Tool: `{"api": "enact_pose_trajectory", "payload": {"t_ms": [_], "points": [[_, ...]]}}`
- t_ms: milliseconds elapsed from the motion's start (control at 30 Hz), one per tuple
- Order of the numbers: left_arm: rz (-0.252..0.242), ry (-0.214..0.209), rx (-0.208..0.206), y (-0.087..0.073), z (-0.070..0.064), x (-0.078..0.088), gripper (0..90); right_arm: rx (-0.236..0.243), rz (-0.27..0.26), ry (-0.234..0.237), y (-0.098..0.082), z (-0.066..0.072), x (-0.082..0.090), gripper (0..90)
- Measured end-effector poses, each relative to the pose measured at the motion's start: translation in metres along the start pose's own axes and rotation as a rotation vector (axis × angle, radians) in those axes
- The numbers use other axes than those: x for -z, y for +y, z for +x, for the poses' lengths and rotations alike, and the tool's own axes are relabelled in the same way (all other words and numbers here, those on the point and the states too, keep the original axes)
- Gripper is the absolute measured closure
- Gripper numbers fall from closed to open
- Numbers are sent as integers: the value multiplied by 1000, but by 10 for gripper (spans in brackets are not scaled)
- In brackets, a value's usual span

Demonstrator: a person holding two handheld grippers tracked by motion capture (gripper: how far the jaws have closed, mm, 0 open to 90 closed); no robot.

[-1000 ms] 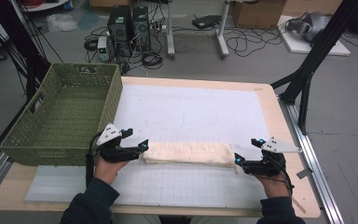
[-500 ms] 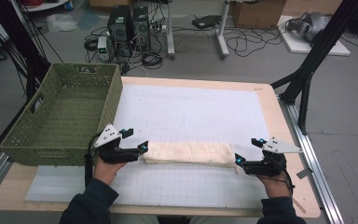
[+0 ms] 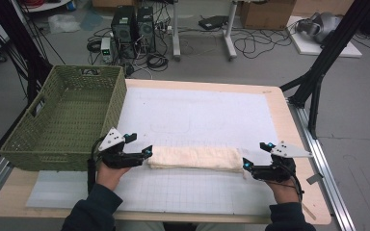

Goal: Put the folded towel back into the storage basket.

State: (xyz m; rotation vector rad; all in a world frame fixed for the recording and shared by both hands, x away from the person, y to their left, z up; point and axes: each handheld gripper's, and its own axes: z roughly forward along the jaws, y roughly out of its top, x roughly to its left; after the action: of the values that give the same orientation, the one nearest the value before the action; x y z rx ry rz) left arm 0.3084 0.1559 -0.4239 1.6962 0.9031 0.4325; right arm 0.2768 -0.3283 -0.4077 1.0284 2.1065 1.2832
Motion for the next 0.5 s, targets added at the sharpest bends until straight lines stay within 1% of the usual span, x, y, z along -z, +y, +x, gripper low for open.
{"api": "enact_pose_trajectory", "payload": {"t_ms": [67,100,133,233,333,400,500], "points": [[22,13,15,-2,1,-2,193,7,8,-4,-1,-1,-1,110],[30,15,22,-2,1,-3,193,-2,13,-4,-2,0,-1,110],[37,15,25,-3,1,-3,193,1,14,-5,-2,-1,0,110],[62,21,27,-4,-1,-5,193,1,19,-9,-3,-1,0,110],[74,18,22,-4,-2,-7,197,6,24,-7,-3,-1,1,110],[87,17,28,-5,-4,-8,199,6,22,-12,-4,-1,1,110],[120,16,32,-7,-4,-11,208,4,26,-10,-5,-2,1,111]]}}
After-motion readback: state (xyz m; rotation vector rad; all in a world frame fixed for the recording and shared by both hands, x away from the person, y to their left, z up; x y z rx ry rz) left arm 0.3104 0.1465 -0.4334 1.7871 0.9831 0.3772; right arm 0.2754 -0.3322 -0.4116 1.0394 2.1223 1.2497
